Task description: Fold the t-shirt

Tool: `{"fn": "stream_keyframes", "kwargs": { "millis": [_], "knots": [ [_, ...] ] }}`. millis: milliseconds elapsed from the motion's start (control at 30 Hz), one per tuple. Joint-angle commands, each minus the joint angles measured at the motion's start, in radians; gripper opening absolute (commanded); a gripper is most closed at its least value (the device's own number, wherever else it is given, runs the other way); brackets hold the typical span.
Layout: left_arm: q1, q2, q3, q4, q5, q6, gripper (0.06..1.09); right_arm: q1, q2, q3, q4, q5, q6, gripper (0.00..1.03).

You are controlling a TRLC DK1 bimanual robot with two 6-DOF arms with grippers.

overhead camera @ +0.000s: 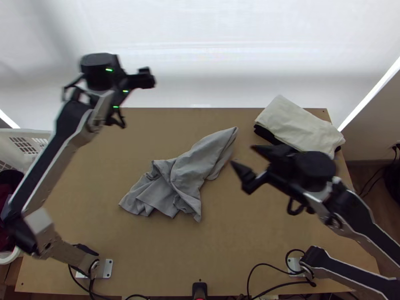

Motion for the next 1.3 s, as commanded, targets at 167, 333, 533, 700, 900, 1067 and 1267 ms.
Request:
{"fn": "stream_keyframes", "kwargs": {
  "millis": [167, 333, 533, 700, 900, 1067, 1267],
  "knots": [
    [0.132, -0.148, -0.044, -0.17, 0.023, 0.059, 1.05, 0.164, 0.309, 0.15, -0.04, 0.003, 0.075, 0.99],
    [0.205, -0.192, -0.076, -0.233, 0.091, 0.074, 1.04, 0.21, 0.497, 0.262, -0.158, 0.001, 0.221, 0.96],
    [0.285, -0.255, -0.18, -0.245, 0.1, 0.07, 1.04, 0.231, 0.72, 0.477, -0.331, 0.0, 0.378, 0.96],
    [0.32, -0.318, -0.274, -0.242, 0.102, 0.063, 1.04, 0.222, 0.904, 0.709, -0.494, 0.0, 0.46, 0.96],
    [0.365, -0.37, -0.335, -0.239, 0.106, 0.068, 1.04, 0.208, 1.017, 0.844, -0.534, -0.045, 0.528, 0.91],
    [0.4, -0.399, -0.364, -0.239, 0.106, 0.076, 1.04, 0.208, 1.076, 0.89, -0.537, -0.069, 0.562, 0.9],
    [0.442, -0.436, -0.403, -0.239, 0.108, 0.088, 1.04, 0.205, 1.131, 0.906, -0.558, -0.08, 0.592, 0.7]
  ]
}}
